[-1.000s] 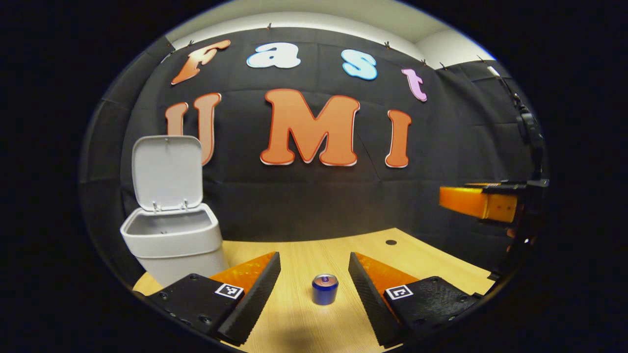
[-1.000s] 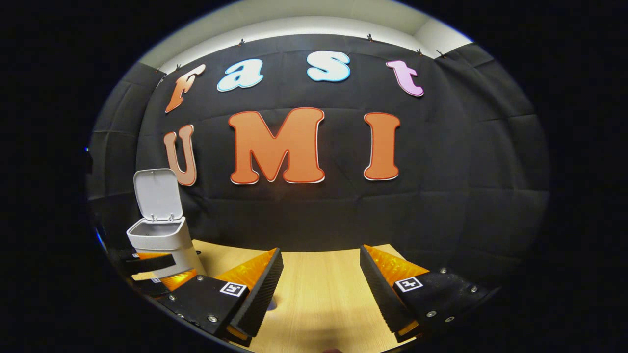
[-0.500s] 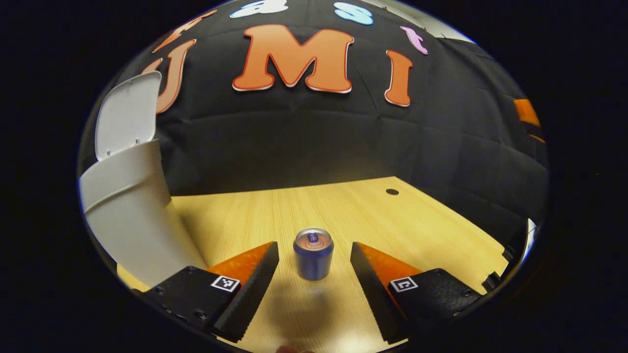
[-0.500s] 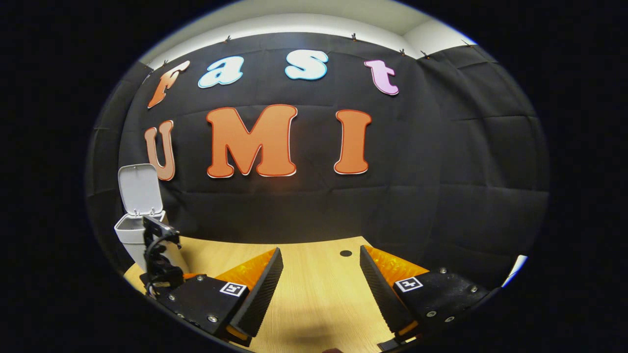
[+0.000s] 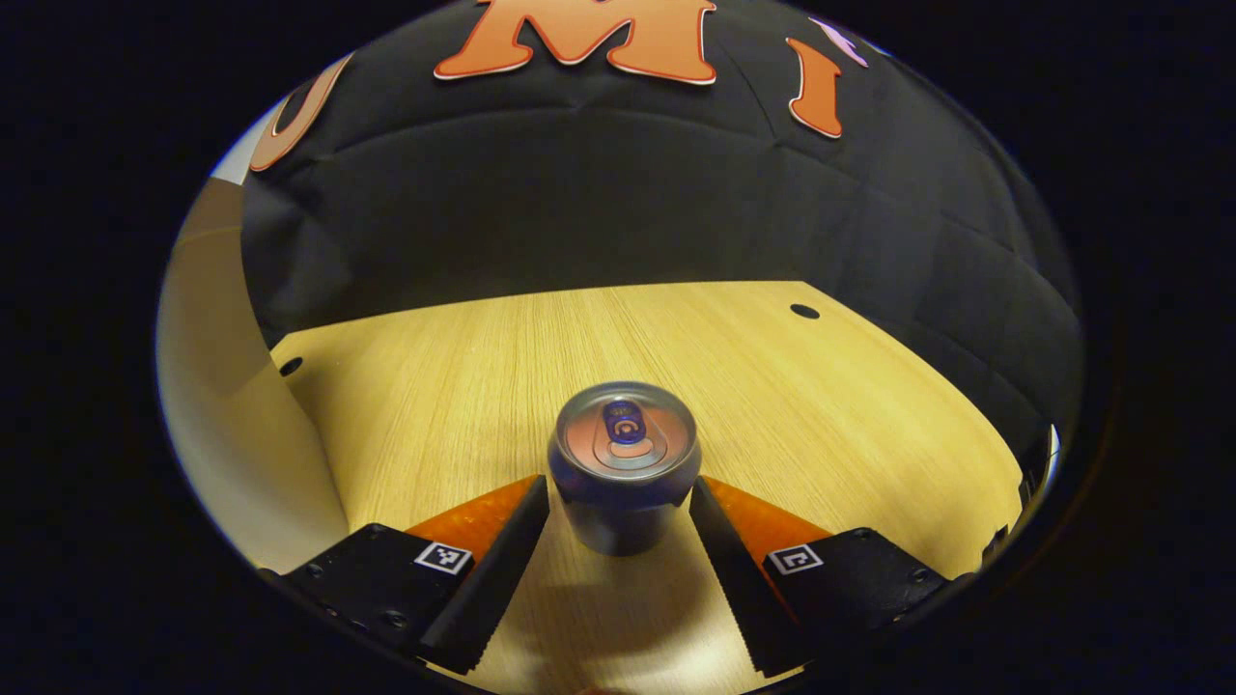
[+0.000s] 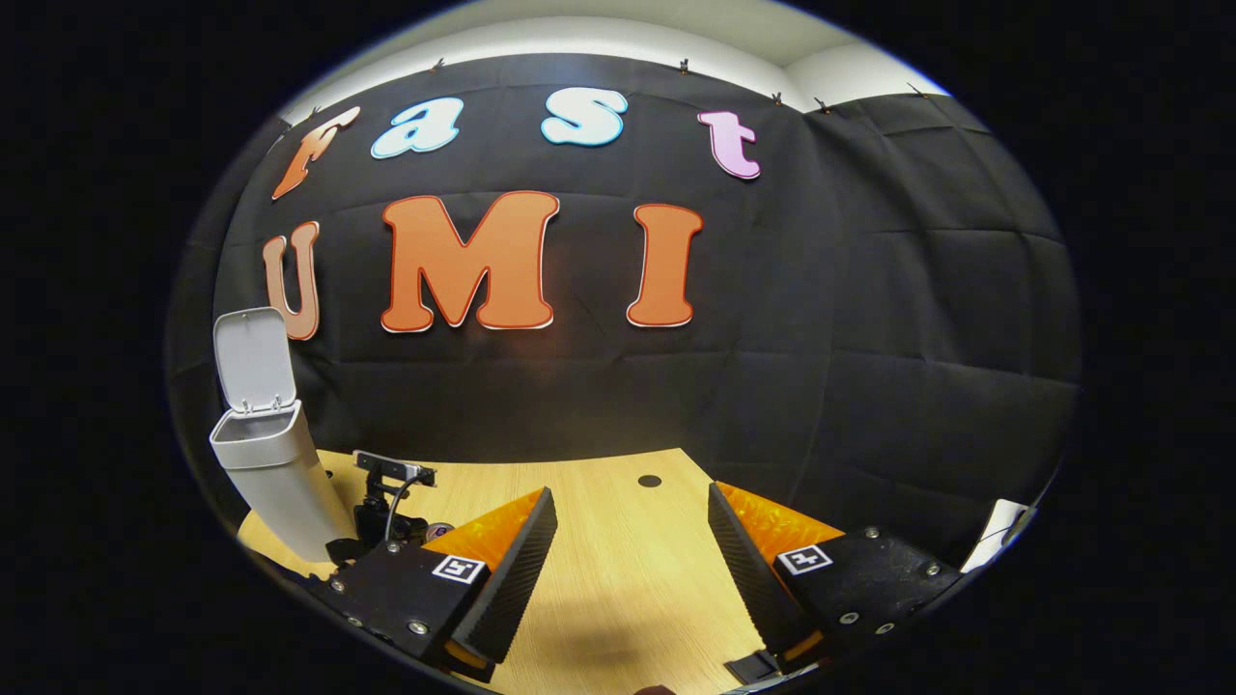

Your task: Press the lid of the desktop garbage bin to open it, pick up the crumpled paper on the desktop and throw it into the bin, then pick up the pop can on the desktop and drop it into the bin, and finally close the garbage bin lid.

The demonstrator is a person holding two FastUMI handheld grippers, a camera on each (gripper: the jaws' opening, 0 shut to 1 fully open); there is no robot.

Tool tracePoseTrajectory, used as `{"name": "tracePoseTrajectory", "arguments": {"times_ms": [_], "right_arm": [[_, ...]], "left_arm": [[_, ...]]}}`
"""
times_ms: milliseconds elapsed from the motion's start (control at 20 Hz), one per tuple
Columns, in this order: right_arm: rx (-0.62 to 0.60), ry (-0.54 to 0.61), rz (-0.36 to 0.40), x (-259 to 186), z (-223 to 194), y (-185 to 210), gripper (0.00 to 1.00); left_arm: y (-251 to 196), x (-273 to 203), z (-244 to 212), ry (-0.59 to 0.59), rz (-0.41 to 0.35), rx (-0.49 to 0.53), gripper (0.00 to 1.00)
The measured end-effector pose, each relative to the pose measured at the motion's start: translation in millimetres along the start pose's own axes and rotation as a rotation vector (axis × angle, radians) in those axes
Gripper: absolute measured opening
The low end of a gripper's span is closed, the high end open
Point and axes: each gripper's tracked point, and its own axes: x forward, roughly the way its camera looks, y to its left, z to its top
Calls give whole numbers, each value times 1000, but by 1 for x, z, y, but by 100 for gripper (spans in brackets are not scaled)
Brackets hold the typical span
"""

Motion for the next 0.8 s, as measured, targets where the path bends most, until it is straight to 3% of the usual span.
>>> {"name": "tracePoseTrajectory", "arguments": {"times_ms": [150, 250, 400, 800], "right_arm": [[4, 16, -9, 0, -4, 0, 94], [-2, 15, -10, 0, -4, -1, 94], [4, 15, -7, 2, -2, -1, 94], [21, -2, 68, 19, 0, 23, 94]], "left_arm": [[4, 10, -10, 29, 10, -6, 95], [9, 14, -5, 20, 12, -2, 86], [10, 5, 2, 14, 27, 11, 84], [10, -73, 71, -151, 27, 34, 83]]}}
